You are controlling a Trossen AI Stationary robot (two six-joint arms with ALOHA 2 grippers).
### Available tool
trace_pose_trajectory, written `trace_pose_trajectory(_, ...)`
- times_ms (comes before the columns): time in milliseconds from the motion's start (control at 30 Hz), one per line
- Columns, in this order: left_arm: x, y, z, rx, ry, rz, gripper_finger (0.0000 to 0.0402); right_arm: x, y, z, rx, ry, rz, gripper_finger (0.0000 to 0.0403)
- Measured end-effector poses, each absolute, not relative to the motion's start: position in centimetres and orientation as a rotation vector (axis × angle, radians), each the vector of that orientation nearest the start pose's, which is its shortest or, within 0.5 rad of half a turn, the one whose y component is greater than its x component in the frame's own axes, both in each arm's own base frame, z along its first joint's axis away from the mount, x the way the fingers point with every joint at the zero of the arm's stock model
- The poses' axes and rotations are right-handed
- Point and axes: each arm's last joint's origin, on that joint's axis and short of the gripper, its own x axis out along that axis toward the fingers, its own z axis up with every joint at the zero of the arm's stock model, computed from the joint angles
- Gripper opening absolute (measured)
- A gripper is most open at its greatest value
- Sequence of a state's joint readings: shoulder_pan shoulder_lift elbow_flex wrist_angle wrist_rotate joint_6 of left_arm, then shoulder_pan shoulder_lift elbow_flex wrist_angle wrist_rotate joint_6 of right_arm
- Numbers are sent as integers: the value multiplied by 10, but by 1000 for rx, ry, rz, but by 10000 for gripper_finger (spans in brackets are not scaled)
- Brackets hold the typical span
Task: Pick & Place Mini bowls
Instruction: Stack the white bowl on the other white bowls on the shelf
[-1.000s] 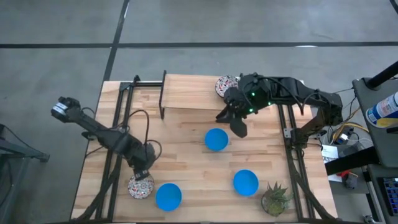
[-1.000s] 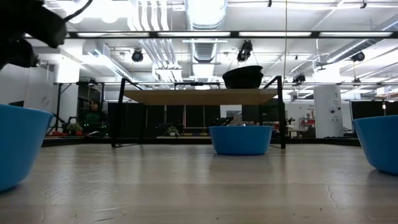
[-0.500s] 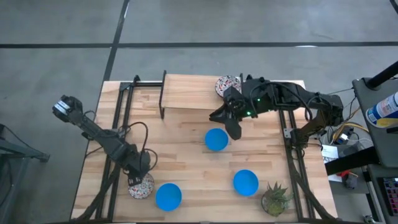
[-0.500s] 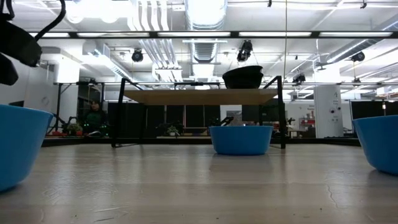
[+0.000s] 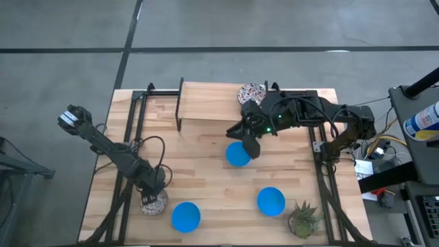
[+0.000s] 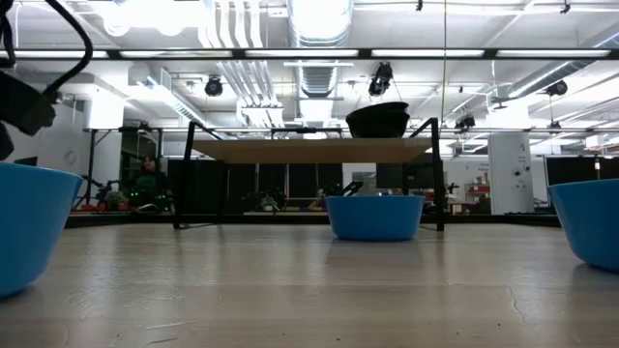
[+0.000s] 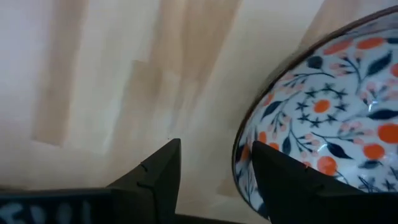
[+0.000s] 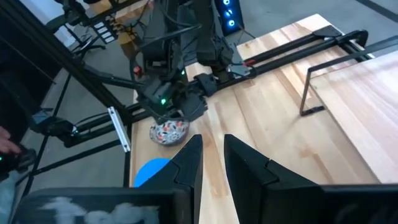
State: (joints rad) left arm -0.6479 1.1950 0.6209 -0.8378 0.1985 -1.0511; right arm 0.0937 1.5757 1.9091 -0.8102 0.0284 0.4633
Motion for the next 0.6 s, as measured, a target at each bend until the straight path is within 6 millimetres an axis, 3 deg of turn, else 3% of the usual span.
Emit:
trace_pose_trajectory(167,139,-112,167,-561,1564,117,153,318,29,461,435,471,-48,63)
trace_pose_trajectory(400,141,-114,169,-626,1525,158,20,318,29,461,517,472,-66,63)
trace_pose_trajectory(600,143,-115,171,-691,1498,203,8,318,29,460,537,477,-71,63)
